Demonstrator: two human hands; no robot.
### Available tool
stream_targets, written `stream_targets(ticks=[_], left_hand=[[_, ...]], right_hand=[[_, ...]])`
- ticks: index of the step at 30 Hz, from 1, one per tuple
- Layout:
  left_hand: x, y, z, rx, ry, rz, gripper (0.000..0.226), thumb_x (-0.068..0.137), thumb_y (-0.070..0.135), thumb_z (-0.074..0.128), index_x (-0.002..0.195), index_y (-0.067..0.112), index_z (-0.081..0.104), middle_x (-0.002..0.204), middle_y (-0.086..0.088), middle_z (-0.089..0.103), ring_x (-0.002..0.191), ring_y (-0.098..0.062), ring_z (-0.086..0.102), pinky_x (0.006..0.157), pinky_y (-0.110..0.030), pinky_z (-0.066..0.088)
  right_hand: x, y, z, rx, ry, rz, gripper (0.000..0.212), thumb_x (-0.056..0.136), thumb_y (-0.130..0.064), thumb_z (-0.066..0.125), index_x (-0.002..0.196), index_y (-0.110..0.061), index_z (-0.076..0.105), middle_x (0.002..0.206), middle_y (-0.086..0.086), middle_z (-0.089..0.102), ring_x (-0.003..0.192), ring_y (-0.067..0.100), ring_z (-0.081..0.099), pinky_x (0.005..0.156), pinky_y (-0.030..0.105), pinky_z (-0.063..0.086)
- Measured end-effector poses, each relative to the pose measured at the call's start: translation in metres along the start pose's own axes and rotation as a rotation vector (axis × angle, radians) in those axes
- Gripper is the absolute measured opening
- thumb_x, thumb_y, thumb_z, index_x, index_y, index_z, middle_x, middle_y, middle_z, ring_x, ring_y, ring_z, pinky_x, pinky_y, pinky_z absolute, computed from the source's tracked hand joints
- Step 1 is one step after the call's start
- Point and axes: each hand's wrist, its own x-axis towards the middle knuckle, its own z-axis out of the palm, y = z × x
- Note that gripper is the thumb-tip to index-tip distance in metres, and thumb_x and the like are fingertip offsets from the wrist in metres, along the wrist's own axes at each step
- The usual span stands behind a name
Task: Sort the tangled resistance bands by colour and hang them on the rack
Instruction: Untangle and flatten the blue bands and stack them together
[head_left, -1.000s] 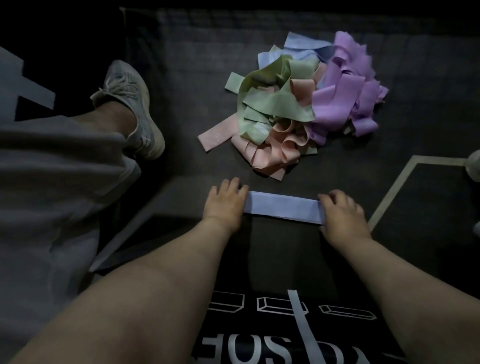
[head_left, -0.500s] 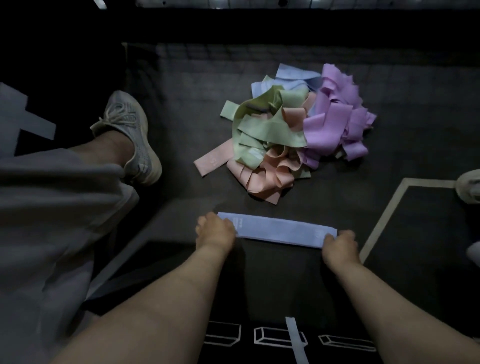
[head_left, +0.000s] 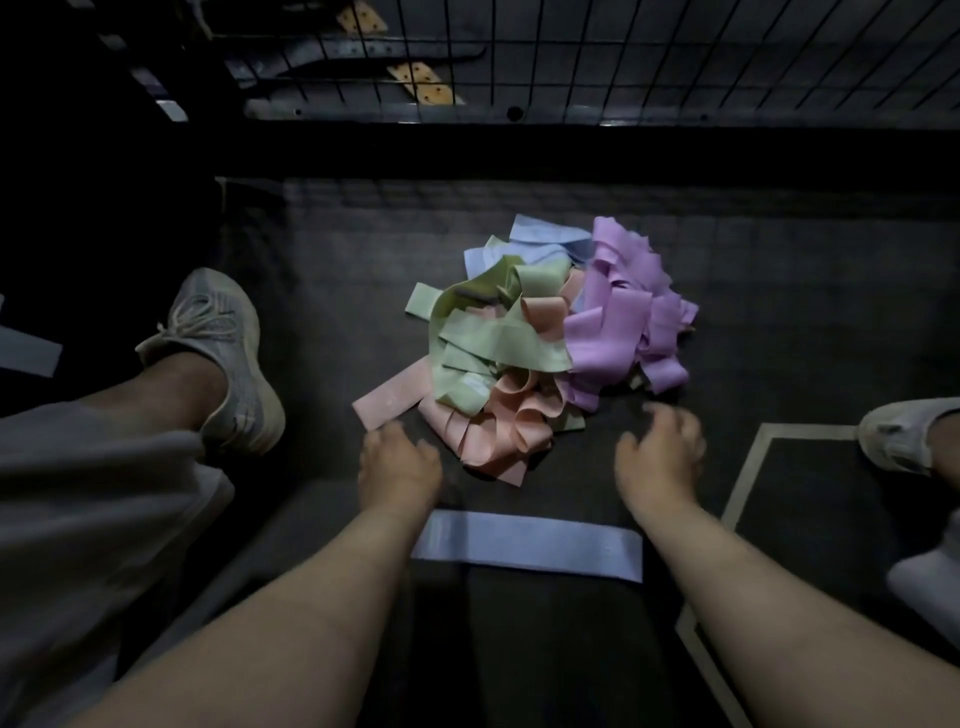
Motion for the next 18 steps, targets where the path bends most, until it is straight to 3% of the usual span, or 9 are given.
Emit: stream_targets(ticks=[6, 9, 12, 15, 18], left_hand=[[0.053, 0.111, -0.017, -0.099, -0.038, 0.413, 0.043, 0.091, 0.031, 0.053, 0.132, 0.019, 0.055, 0.133, -0.012, 0.050, 0.124, -0.033, 0.049, 0.107, -0.043, 0.042], [0.069, 0.160, -0.016, 0.058, -0.017, 0.683, 0.049, 0.094, 0.034, 0.055, 0.143, 0.027, 0.050, 0.149, -0.004, 0.043, 0.137, -0.028, 0.038, 0.114, -0.040, 0.033], [0.079, 0.194, -0.005, 0.249, -0.103, 0.907, 0.055, 0.100, 0.041, 0.049, 0.153, 0.031, 0.038, 0.164, 0.002, 0.025, 0.151, -0.023, 0.019, 0.123, -0.037, 0.017], [0.091, 0.204, 0.011, 0.430, -0.197, 0.931, 0.049, 0.101, 0.041, 0.045, 0.149, 0.031, 0.042, 0.159, -0.001, 0.034, 0.147, -0.026, 0.026, 0.119, -0.040, 0.024], [0.102, 0.195, 0.021, 0.440, -0.163, 0.775, 0.040, 0.096, 0.041, 0.049, 0.135, 0.033, 0.053, 0.139, -0.004, 0.054, 0.127, -0.030, 0.048, 0.103, -0.039, 0.037]], right_hand=[[0.076, -0.093, -0.018, 0.004, -0.037, -0.410, 0.043, 0.093, -0.011, 0.058, 0.135, -0.016, 0.053, 0.144, 0.006, 0.042, 0.133, 0.026, 0.040, 0.113, 0.040, 0.035], [0.111, -0.117, -0.013, -0.154, -0.148, -0.519, 0.033, 0.094, -0.018, 0.057, 0.127, -0.020, 0.061, 0.138, 0.006, 0.052, 0.124, 0.032, 0.051, 0.105, 0.045, 0.044], [0.134, -0.109, -0.007, -0.338, -0.271, -0.485, 0.034, 0.098, -0.033, 0.051, 0.130, -0.025, 0.056, 0.141, 0.008, 0.051, 0.125, 0.035, 0.050, 0.103, 0.048, 0.042], [0.149, -0.088, -0.005, -0.451, -0.221, -0.355, 0.050, 0.099, -0.045, 0.048, 0.144, -0.025, 0.043, 0.148, 0.010, 0.041, 0.132, 0.035, 0.042, 0.107, 0.047, 0.035], [0.158, -0.076, -0.005, -0.511, -0.170, -0.274, 0.058, 0.094, -0.052, 0.055, 0.144, -0.025, 0.042, 0.145, 0.011, 0.045, 0.131, 0.035, 0.043, 0.108, 0.046, 0.032]])
